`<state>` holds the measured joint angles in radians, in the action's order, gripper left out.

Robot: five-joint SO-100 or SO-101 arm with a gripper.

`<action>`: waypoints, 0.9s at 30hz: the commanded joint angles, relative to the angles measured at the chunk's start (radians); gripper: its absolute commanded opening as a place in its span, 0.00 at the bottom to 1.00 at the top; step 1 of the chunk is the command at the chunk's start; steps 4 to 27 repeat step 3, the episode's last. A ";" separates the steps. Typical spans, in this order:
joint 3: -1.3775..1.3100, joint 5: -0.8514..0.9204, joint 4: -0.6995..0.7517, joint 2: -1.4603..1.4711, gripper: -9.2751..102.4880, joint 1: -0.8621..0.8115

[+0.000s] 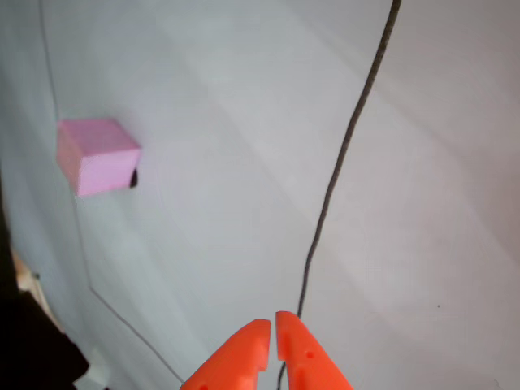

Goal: Grasp the colored block, Place it on the black dot, and then return the arm to the default position.

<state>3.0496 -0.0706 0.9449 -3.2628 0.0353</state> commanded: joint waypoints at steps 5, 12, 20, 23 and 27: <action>-0.009 0.011 0.002 -0.006 0.08 0.002; -0.009 0.011 0.002 -0.006 0.08 0.002; -0.009 0.011 0.002 -0.006 0.08 0.002; -0.009 0.011 0.002 -0.006 0.08 0.002; -0.009 0.011 0.002 -0.006 0.08 0.002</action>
